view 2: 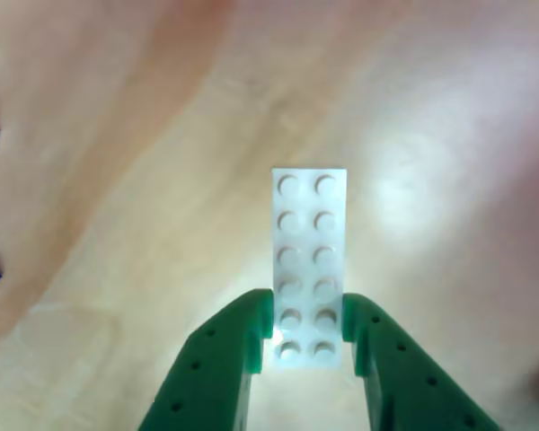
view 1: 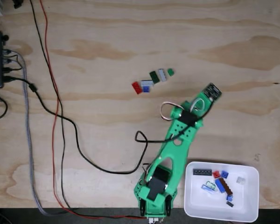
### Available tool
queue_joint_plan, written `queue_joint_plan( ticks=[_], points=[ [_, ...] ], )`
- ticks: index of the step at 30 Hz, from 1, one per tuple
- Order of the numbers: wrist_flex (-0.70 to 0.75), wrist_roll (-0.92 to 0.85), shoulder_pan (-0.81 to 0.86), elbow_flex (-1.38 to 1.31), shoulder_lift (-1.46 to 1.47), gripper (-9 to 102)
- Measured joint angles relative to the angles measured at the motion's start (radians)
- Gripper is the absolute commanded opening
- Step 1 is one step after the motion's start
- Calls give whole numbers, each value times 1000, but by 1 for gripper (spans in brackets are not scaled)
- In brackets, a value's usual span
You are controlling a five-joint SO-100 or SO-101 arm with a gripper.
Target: Put all lego bricks in the bin.
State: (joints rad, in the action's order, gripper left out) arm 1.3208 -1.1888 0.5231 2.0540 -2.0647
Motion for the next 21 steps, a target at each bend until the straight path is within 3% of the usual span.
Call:
queue_joint_plan(
  ticks=[3, 6, 14, 15, 16, 18, 21],
  points=[
    [71, -121, 245, 114, -301, 0],
    [57, -213, 380, 284, -630, 0],
    [-187, -620, 891, 726, -934, 0],
    [-222, -669, 934, 782, -943, 3],
    [-275, -696, 974, 831, -939, 20],
    [-362, -730, 1029, 882, -950, 39],
    [-382, -716, 1014, 865, -939, 44]
  ],
)
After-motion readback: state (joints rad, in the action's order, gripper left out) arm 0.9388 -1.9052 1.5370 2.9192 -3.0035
